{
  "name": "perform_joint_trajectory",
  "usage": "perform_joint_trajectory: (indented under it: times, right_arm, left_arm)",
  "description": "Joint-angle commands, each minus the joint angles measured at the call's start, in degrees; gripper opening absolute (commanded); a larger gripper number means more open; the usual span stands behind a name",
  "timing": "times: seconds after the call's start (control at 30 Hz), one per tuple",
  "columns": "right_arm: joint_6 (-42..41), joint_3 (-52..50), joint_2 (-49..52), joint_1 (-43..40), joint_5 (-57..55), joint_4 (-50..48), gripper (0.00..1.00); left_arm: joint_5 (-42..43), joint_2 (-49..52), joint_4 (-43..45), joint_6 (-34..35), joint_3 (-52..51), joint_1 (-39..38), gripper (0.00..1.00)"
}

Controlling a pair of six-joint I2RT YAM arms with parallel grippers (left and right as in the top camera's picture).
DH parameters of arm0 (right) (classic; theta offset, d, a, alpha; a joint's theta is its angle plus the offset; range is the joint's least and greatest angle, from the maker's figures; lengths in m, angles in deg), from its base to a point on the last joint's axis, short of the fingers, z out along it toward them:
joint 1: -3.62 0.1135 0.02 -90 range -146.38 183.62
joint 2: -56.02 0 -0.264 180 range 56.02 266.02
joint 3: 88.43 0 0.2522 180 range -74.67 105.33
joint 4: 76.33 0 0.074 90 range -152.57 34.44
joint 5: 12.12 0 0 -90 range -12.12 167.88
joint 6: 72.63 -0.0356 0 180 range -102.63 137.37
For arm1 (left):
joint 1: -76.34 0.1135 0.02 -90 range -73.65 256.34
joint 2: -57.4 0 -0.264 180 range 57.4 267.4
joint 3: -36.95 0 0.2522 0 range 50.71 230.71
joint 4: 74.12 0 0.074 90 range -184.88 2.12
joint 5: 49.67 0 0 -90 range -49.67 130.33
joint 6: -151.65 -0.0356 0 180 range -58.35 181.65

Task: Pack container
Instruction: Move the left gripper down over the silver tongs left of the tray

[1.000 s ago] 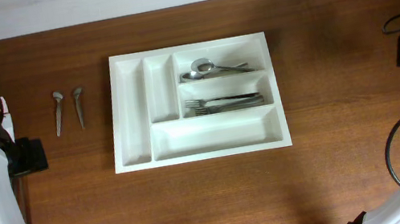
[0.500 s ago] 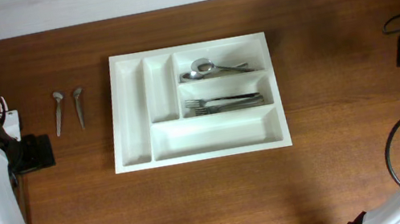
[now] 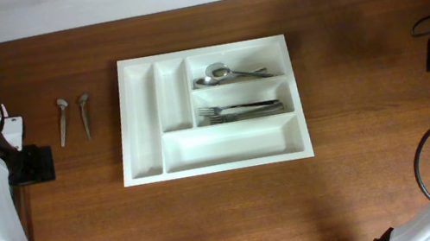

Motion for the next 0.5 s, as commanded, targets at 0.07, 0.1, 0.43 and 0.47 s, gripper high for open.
perform_joint_trajectory:
  times: [0.07,0.1,0.43,0.47]
  right_arm:
    - [-0.3,-0.1,-0.1,0.1,-0.3,0.0,0.99]
    - [-0.3,-0.1,-0.1,0.1,-0.3,0.0,0.99]
    - [-0.3,-0.1,-0.1,0.1,-0.3,0.0,0.99]
    - [-0.3,-0.1,-0.1,0.1,-0.3,0.0,0.99]
  left_arm:
    - [1.5,0.6,1.9,-2.3,0.3,1.1,0.99]
    - [2.0,0.9,2.1,-3.4,0.3,1.7,0.99]
    - [15.1,8.0,3.5,-4.9,0.3,16.5,0.99]
    - [15.9,8.4,3.7,-4.9,0.3,17.1,0.99]
